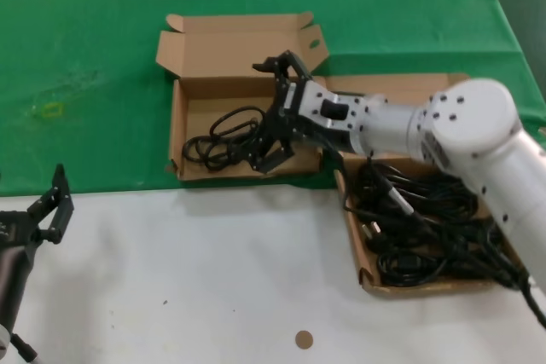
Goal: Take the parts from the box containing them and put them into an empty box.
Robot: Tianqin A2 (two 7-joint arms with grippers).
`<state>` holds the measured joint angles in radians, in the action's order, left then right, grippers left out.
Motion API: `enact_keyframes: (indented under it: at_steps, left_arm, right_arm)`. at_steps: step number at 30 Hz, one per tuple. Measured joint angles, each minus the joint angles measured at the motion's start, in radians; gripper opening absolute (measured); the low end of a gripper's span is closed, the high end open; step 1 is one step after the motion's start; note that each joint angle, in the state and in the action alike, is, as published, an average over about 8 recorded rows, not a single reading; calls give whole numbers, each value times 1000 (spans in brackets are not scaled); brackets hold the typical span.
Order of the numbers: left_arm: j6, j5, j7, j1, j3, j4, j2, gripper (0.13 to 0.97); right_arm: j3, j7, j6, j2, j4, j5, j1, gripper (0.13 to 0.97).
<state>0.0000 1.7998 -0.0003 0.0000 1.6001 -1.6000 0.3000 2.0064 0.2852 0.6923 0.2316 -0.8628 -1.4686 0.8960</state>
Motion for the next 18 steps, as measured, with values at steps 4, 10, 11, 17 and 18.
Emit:
enact_keyframes:
  at_steps: [4,10,11,17,18]
  left_arm:
    - [0,0,0,0,0,0,0,506]
    - [0,0,0,0,0,0,0,646]
    - [0,0,0,0,0,0,0,646]
    - [0,0,0,0,0,0,0,735]
    - [0,0,0,0,0,0,0,758]
  right_arm:
    - [-31,-22,-53,5,-56,-26,-69,957]
    - [-78,-55,-134,13,-142,-64,-172,966]
    - [-86,-60,-147,14,-156,-70,-189,966]
    - [-133,-93,-226,22,-240,-108,-292,966]
    - [-141,-99,-239,24,-255,-115,-310,966]
